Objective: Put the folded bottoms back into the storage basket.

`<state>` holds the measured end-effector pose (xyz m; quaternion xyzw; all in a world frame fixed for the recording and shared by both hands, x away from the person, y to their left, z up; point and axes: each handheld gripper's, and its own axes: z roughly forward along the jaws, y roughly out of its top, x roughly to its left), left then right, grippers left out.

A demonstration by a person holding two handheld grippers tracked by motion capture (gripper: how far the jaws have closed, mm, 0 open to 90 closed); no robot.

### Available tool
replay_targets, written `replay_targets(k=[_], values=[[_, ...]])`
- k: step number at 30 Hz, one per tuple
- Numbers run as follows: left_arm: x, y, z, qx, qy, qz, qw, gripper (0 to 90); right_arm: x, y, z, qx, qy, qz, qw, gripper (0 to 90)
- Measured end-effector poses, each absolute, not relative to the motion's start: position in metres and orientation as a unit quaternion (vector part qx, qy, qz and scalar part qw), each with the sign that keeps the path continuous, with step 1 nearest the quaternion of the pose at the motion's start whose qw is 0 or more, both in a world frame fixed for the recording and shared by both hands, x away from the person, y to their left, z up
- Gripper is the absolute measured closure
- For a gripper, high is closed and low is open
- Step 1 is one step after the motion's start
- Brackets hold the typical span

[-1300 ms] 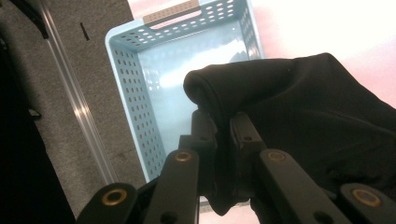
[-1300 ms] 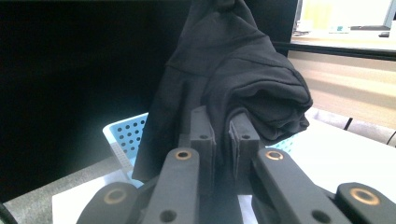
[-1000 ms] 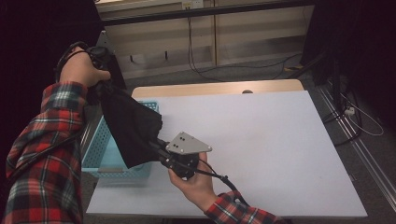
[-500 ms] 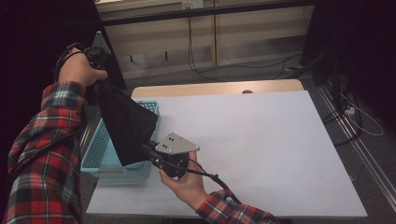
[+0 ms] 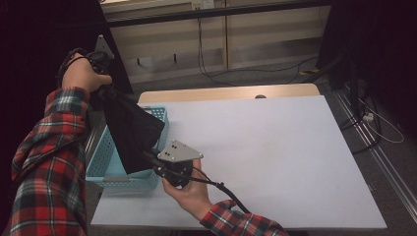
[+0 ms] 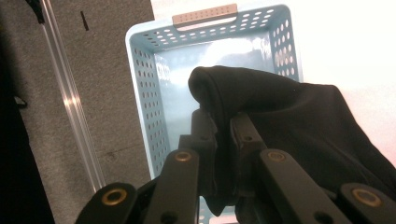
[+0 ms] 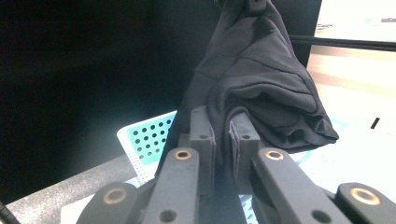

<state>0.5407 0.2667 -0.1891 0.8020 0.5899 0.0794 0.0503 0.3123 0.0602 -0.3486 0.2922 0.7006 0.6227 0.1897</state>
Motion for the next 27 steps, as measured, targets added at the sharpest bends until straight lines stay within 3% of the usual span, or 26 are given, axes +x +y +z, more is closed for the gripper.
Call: replay_targets(k=[27], values=[[0.547,0.281,-0.2,0.8,0.592,0.081,0.057,82.8,0.318,0.075,-0.355,0.292,0.702,0.622,0.188,83.3]])
